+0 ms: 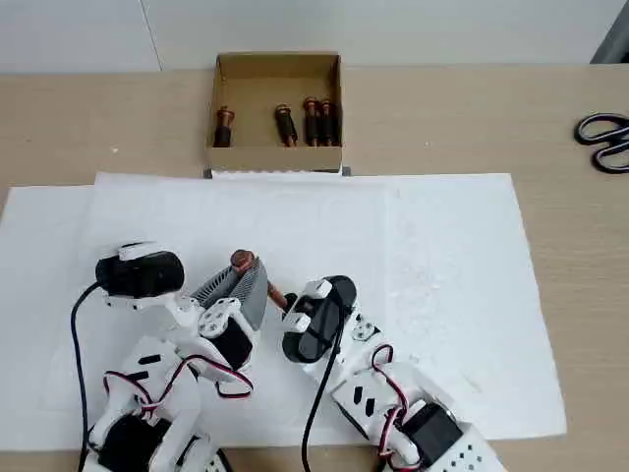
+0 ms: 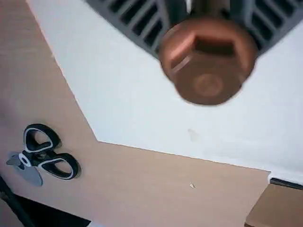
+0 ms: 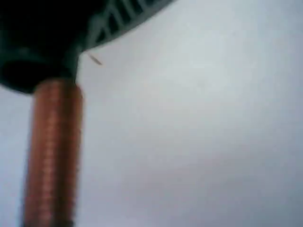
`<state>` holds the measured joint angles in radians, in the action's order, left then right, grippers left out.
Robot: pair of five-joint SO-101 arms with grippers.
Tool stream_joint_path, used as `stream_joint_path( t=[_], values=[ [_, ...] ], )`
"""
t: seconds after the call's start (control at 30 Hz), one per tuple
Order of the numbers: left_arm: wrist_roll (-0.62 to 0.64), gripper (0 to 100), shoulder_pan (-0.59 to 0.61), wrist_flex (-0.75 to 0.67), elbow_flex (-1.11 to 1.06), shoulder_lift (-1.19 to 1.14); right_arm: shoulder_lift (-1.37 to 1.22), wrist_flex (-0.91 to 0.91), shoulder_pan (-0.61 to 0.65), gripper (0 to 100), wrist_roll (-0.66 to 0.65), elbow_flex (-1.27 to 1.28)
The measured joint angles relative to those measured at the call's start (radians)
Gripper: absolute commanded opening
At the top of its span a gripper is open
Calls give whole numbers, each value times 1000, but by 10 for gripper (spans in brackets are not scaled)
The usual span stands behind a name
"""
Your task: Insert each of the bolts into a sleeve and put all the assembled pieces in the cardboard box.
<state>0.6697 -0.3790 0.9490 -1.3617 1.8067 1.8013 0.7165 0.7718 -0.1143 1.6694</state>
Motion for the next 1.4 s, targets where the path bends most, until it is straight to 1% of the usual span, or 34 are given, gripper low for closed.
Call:
stream_joint_path(
  t=[0.27,0.5,0.8,0.97,1.2,1.4],
  values=[
    [-3,7,2,0,9,2,0,-49,2,3,0,0],
    [-6,7,2,0,8,2,0,-51,61,3,0,0],
    [-8,7,2,9,8,2,0,-51,61,3,0,0],
    [-52,7,-5,44,9,2,0,-78,40,3,0,0],
    [-75,7,-87,117,9,2,0,-97,40,3,0,0],
    [-141,7,-110,140,-29,2,0,-97,40,3,0,0]
  ],
)
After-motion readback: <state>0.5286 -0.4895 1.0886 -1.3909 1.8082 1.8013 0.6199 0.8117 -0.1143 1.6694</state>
